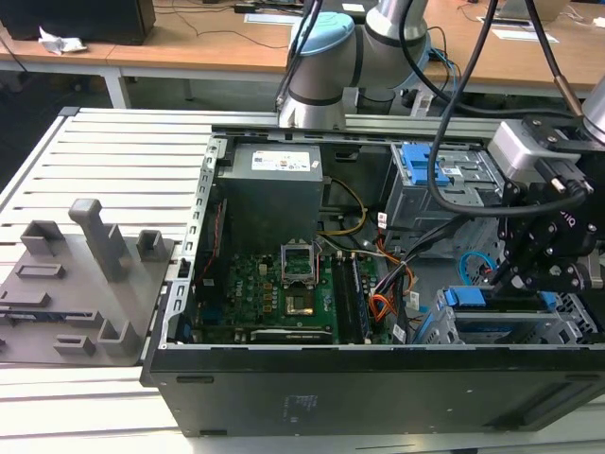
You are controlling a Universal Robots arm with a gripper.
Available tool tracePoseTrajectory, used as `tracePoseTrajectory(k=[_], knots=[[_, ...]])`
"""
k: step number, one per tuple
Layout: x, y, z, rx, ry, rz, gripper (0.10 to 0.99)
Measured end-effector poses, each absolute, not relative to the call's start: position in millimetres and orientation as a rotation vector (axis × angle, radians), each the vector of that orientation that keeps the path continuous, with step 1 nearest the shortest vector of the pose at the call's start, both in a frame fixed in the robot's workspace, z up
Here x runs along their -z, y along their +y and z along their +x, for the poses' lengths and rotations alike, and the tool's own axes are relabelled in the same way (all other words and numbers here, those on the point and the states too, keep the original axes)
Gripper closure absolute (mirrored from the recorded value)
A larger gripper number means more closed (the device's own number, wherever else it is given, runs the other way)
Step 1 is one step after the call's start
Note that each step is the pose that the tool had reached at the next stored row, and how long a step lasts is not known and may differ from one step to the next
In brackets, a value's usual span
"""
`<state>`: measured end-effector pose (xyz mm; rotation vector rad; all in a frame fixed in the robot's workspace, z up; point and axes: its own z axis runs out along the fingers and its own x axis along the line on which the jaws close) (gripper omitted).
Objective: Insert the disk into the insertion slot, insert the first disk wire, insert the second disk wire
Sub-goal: 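Insert the second disk wire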
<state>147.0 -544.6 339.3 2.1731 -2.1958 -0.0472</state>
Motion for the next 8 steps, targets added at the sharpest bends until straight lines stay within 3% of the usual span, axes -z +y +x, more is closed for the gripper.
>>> tracePoseTrajectory(k=[8], knots=[[-335.6, -544.7, 147.5, 0.05, -2.197, 2.175, 0.91]])
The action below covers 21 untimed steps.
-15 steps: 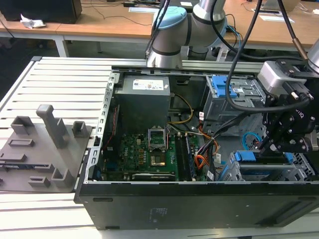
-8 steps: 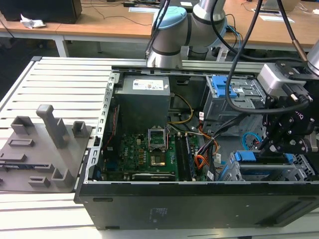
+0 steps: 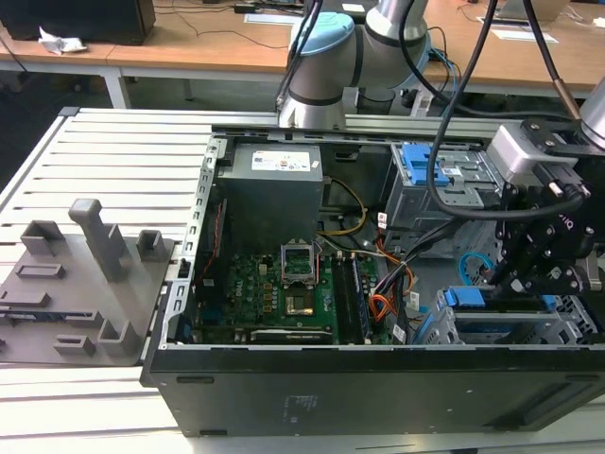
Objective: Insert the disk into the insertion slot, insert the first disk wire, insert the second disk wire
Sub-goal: 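Insert the second disk wire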
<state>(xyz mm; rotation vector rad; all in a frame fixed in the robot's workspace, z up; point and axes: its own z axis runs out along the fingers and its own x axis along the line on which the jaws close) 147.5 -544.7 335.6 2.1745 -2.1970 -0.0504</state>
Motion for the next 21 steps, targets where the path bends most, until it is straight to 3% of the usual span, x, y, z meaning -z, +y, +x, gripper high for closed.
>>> tracePoseTrajectory(k=[1, 11, 13, 14, 21], knots=[[-336, -545, 147, 0.05, -2.197, 2.174, 0.851], [-355, -545, 147, 0.049, -2.197, 2.174, 0.851], [-358, -545, 147, 0.049, -2.197, 2.175, 0.863], [-362, -545, 147, 0.047, -2.198, 2.175, 0.98], [-369, -545, 146, 0.044, -2.2, 2.176, 0.98]])
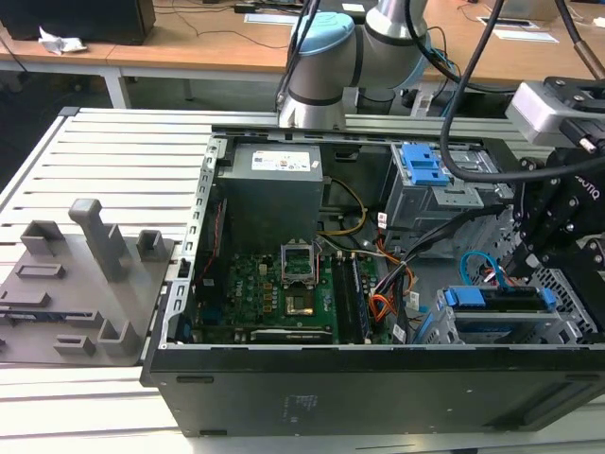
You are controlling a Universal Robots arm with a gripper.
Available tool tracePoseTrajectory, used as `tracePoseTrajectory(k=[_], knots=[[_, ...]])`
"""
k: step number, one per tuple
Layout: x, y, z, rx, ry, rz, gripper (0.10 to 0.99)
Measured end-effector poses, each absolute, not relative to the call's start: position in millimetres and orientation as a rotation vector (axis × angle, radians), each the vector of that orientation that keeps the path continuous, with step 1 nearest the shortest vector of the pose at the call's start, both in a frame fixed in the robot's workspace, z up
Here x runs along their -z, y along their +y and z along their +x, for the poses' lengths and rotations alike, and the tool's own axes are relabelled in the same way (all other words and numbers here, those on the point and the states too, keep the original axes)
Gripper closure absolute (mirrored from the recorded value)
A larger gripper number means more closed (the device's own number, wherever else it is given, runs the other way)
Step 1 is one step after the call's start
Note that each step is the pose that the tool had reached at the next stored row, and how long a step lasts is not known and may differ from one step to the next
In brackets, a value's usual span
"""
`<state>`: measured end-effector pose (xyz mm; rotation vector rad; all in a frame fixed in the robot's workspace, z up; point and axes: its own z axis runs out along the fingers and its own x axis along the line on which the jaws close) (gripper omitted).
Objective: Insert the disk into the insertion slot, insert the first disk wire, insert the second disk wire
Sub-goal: 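Insert the second disk wire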
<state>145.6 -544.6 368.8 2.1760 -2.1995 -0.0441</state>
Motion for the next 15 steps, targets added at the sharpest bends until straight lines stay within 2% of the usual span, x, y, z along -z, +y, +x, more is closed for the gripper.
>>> tracePoseTrajectory(k=[15], knots=[[-368, -545, 129, 0.044, -2.199, 2.176, 0.98]])
